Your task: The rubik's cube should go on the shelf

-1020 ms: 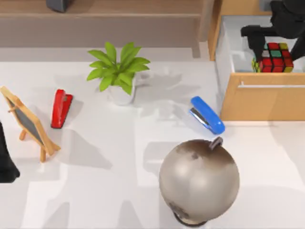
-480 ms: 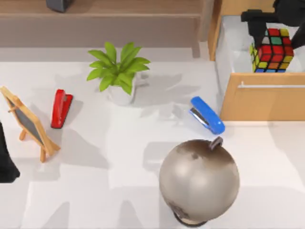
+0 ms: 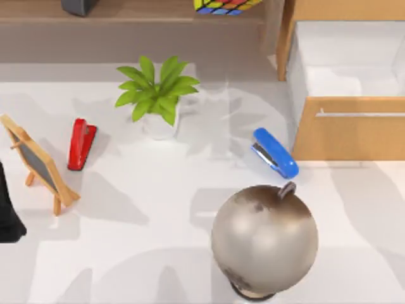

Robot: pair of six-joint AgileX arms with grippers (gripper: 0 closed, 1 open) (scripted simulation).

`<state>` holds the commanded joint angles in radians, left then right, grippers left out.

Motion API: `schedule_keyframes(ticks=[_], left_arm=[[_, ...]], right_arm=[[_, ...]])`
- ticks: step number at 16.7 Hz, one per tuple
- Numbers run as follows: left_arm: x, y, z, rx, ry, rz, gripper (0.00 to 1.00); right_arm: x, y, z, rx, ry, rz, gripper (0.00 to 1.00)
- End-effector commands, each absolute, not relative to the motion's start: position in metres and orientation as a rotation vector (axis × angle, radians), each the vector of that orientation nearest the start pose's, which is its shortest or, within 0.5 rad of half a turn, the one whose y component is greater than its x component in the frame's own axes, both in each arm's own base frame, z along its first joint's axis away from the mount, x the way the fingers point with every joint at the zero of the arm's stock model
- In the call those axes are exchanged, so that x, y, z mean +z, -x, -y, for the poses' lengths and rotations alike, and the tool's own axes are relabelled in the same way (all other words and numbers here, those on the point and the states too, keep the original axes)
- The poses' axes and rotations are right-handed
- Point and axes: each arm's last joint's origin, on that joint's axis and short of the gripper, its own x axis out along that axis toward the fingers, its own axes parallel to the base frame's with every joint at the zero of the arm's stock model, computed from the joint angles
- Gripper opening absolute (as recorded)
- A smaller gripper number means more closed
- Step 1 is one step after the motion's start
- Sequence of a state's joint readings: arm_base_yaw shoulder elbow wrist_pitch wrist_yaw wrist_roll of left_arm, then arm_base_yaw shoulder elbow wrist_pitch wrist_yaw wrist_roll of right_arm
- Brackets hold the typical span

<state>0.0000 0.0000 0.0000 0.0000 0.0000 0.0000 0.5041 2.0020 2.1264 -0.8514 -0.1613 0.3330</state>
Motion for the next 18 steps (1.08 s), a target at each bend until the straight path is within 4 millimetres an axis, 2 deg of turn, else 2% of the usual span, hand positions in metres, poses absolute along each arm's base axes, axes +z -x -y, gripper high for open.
schedule_keyframes(ticks=[4,8,10,14,16,18], left_arm=[[0.160,-0.106,0.001,0.000,0.000,0.000,1.00],[0.160,-0.106,0.001,0.000,0.000,0.000,1.00],[0.160,-0.106,0.001,0.000,0.000,0.000,1.00],[0.160,-0.106,0.001,0.000,0.000,0.000,1.00],[0.160,-0.106,0.001,0.000,0.000,0.000,1.00],[0.160,-0.106,0.001,0.000,0.000,0.000,1.00]], right_arm=[[0.394,-0.342,-0.297,0.809,-0.245,-0.503,0.00],[0.402,-0.316,-0.342,0.936,-0.322,-0.187,0.00],[0.400,-0.313,-0.353,0.923,-0.357,-0.039,0.00],[0.382,-0.317,-0.361,0.776,-0.403,0.202,0.00],[0.364,-0.322,-0.362,0.665,-0.405,0.277,0.00],[0.336,-0.330,-0.363,0.536,-0.382,0.307,0.00]])
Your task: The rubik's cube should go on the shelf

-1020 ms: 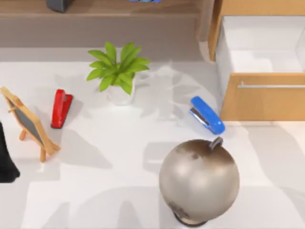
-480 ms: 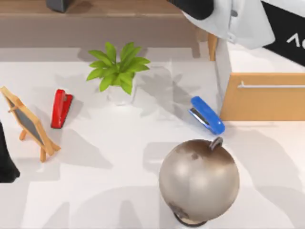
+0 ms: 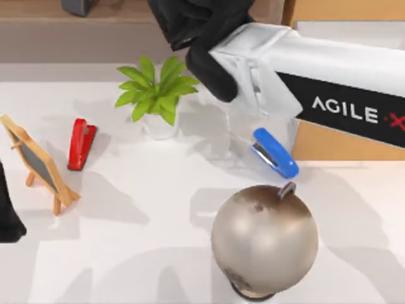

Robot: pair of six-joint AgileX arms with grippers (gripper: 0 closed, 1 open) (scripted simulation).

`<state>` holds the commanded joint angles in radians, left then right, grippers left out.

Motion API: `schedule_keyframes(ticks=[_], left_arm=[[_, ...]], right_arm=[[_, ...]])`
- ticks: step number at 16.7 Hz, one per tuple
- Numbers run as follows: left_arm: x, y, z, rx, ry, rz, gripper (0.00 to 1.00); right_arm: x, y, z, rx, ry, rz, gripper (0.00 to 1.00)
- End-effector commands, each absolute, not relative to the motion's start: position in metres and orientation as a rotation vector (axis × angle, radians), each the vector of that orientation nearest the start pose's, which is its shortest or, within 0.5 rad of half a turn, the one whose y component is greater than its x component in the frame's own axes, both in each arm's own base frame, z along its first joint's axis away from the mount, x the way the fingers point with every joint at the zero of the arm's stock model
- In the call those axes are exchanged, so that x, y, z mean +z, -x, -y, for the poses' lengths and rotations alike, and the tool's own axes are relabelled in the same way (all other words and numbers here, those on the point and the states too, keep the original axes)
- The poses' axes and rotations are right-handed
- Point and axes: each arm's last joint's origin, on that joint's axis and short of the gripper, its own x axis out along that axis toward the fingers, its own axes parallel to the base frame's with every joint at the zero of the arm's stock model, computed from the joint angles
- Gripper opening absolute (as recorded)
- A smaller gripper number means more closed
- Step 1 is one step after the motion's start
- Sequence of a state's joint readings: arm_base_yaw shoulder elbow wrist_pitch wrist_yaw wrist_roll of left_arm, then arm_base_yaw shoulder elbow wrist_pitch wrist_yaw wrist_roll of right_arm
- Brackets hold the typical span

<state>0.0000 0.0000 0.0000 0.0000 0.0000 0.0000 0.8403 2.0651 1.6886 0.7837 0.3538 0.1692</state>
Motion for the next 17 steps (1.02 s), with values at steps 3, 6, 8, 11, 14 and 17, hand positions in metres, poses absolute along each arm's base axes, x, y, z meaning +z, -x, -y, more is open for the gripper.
schedule_keyframes(ticks=[3,6,8,11,14,17], left_arm=[[0.160,-0.106,0.001,0.000,0.000,0.000,1.00],[0.160,-0.106,0.001,0.000,0.000,0.000,1.00],[0.160,-0.106,0.001,0.000,0.000,0.000,1.00],[0.160,-0.106,0.001,0.000,0.000,0.000,1.00],[0.160,-0.106,0.001,0.000,0.000,0.000,1.00],[0.160,-0.106,0.001,0.000,0.000,0.000,1.00]], right_arm=[[0.281,-0.344,-0.360,0.331,-0.297,0.281,0.00],[0.224,-0.352,-0.353,0.151,-0.172,0.209,0.00],[0.193,-0.354,-0.347,0.063,-0.089,0.156,0.00],[0.164,-0.353,-0.342,-0.002,-0.006,0.102,0.00],[0.162,-0.353,-0.342,-0.006,-0.001,0.098,0.00],[0.162,-0.352,-0.344,0.001,-0.005,0.099,0.00]])
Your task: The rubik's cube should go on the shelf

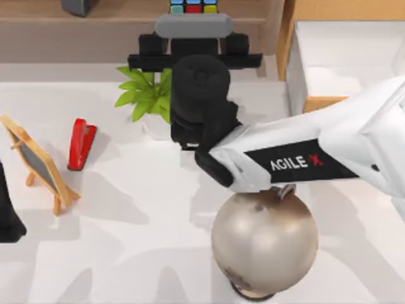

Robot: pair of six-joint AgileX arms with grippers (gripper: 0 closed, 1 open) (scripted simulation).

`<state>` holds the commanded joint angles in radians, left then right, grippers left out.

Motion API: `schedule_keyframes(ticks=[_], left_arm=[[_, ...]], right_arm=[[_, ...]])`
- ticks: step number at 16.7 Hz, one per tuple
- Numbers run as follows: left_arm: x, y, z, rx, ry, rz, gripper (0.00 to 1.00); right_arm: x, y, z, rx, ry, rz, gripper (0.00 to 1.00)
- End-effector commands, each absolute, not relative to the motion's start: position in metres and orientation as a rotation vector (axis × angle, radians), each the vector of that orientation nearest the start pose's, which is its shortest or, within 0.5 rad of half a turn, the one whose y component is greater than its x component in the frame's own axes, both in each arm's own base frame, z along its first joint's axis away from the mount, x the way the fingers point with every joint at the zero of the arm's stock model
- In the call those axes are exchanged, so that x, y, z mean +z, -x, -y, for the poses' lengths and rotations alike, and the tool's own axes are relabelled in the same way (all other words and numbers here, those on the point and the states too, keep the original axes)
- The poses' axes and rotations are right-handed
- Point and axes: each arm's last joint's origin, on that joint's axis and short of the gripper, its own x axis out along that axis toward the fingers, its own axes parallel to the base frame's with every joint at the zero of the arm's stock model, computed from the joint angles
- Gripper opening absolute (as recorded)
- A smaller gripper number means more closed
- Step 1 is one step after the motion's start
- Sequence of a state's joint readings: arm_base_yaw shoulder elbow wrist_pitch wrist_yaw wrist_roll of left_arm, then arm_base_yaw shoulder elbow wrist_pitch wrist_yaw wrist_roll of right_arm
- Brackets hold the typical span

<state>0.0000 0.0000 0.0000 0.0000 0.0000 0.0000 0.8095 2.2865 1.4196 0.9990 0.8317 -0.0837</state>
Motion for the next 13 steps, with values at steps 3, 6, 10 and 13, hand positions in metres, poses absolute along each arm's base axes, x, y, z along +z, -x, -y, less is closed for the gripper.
schedule_keyframes(ticks=[3,6,10,13], left_arm=[[0.160,-0.106,0.001,0.000,0.000,0.000,1.00],[0.160,-0.106,0.001,0.000,0.000,0.000,1.00],[0.160,-0.106,0.001,0.000,0.000,0.000,1.00],[0.160,-0.106,0.001,0.000,0.000,0.000,1.00]], right_arm=[[0.170,-0.357,-0.344,-0.012,-0.023,0.113,0.00],[0.193,-0.375,-0.341,-0.047,-0.079,0.157,0.00],[0.227,-0.405,-0.335,-0.085,-0.159,0.230,0.00],[0.236,-0.426,-0.333,-0.081,-0.172,0.252,0.00]])
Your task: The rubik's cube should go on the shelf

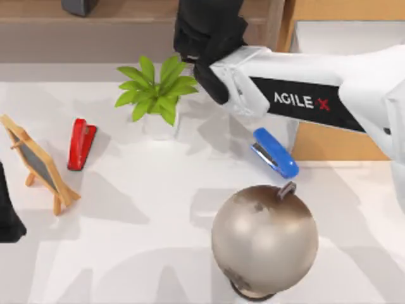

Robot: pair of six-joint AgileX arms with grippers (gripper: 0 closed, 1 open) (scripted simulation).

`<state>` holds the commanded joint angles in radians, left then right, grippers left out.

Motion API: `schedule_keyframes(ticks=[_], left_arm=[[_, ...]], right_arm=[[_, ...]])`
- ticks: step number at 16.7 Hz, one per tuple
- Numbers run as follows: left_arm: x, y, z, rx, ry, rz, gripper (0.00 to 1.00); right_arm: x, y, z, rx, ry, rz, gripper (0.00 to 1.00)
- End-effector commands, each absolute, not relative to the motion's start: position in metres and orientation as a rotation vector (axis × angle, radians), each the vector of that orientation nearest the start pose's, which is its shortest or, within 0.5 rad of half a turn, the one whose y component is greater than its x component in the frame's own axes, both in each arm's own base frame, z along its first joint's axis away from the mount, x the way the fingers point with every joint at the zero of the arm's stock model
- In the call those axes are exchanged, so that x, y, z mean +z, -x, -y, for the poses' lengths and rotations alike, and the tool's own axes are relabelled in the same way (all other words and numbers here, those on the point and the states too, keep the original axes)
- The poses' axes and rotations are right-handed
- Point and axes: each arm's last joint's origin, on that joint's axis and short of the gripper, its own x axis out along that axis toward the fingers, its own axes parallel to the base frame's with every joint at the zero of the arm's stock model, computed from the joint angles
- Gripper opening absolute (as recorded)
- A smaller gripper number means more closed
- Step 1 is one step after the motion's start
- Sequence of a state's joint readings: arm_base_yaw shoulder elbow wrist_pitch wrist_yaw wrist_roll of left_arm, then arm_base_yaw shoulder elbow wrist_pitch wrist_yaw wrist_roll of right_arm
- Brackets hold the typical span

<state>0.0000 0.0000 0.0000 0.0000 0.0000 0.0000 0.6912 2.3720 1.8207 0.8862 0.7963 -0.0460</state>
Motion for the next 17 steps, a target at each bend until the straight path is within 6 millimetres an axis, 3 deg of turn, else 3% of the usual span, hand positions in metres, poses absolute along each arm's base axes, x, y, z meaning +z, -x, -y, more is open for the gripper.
schedule_keyframes(ticks=[2,7,11,17], left_arm=[[0.160,-0.106,0.001,0.000,0.000,0.000,1.00],[0.160,-0.106,0.001,0.000,0.000,0.000,1.00],[0.160,-0.106,0.001,0.000,0.000,0.000,1.00],[0.160,-0.106,0.001,0.000,0.000,0.000,1.00]], right_arm=[[0.227,-0.438,-0.335,-0.063,-0.144,0.234,0.00],[0.170,-0.453,-0.342,-0.007,-0.005,0.103,0.00],[0.168,-0.453,-0.342,-0.006,-0.001,0.098,0.00],[0.168,-0.453,-0.342,-0.006,-0.001,0.098,0.45]])
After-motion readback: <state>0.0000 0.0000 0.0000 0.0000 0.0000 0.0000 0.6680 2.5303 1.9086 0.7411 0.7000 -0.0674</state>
